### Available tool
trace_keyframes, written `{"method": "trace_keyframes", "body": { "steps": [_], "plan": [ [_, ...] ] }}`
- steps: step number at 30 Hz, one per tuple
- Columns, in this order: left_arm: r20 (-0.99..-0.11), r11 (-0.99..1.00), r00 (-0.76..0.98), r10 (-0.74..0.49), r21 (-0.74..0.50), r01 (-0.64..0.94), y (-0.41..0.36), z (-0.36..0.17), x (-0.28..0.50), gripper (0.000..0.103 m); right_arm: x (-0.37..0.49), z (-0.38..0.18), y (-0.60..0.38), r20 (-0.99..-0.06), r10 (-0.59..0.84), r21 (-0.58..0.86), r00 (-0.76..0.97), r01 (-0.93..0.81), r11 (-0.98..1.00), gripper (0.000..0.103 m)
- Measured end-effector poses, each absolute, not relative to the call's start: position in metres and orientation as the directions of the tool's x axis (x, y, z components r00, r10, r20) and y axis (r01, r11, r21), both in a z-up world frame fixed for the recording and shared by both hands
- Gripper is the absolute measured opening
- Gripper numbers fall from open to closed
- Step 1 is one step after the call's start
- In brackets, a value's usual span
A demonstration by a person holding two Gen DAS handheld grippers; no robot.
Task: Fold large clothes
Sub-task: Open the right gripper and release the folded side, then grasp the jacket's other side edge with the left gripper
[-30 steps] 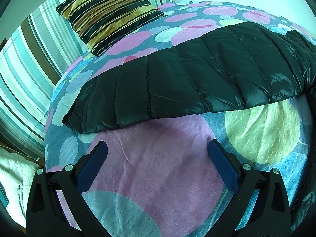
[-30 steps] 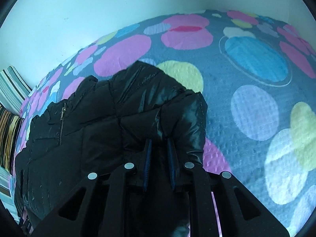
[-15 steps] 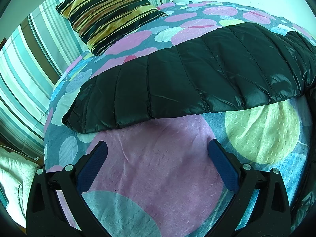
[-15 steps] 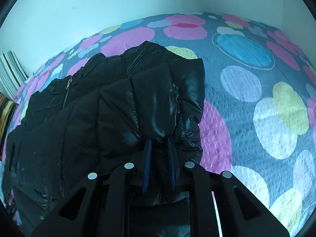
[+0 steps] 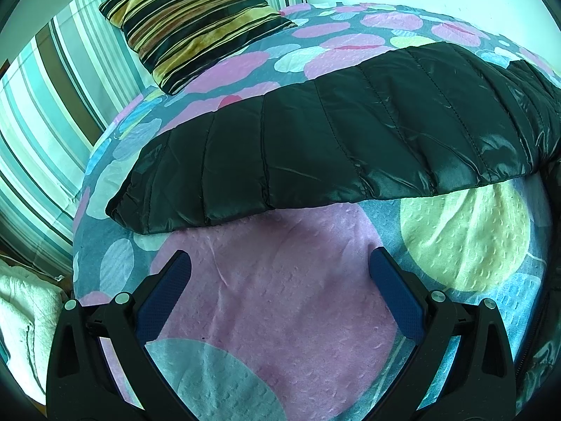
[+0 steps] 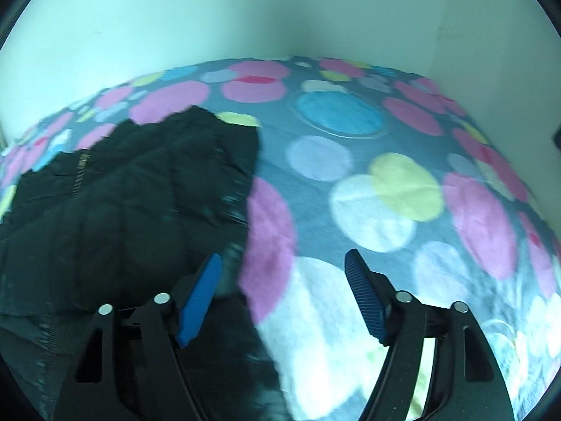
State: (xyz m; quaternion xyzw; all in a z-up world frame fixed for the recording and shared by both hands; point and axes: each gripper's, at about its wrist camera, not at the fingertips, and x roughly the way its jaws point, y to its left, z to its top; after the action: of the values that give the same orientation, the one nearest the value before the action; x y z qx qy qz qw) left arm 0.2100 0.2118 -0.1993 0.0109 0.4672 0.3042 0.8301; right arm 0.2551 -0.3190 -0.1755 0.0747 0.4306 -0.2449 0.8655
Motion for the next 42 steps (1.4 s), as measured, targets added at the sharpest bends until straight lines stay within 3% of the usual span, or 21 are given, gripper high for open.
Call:
{"method": "trace_keyframes", "body": {
  "steps": [10,15,22,28,36,42],
  "plan": [
    [-0.77,0.816,0.379,0.513,0.299,-0.495,0.212,-0.199,0.21,0.101,0.272,-0.162,-0.31,-0.758,-0.339,-0.06,0.557,0.458,0.887,0.074],
    [-0.775,0.819,0.381,0.504,0.288,-0.497,0.213,-0.2,0.209,0.101,0.295,-0.192,-0.296,-0.824,-0.218,0.007,0.523,0.395,0.919,0.074],
    [-0.779,0.822,0.386,0.494,0.274,-0.498,0.214,-0.199,0.209,0.101,0.297,-0.214,-0.295,-0.828,-0.249,-0.003,0.503,0.439,0.898,0.085],
    [-0.838,0.853,0.413,0.357,0.113,-0.509,0.238,-0.19,0.194,0.101,0.298,-0.216,-0.291,-0.82,-0.277,-0.033,0.501,0.441,0.897,0.087],
    [-0.78,0.763,0.455,0.429,0.044,-0.645,0.304,-0.152,0.152,0.101,0.296,-0.217,-0.286,-0.805,-0.311,-0.07,0.505,0.44,0.895,0.088],
    [-0.831,0.655,0.487,0.269,-0.213,-0.725,0.376,-0.173,0.14,0.095,0.296,-0.216,-0.285,-0.798,-0.326,-0.085,0.507,0.441,0.893,0.088]
  ]
}}
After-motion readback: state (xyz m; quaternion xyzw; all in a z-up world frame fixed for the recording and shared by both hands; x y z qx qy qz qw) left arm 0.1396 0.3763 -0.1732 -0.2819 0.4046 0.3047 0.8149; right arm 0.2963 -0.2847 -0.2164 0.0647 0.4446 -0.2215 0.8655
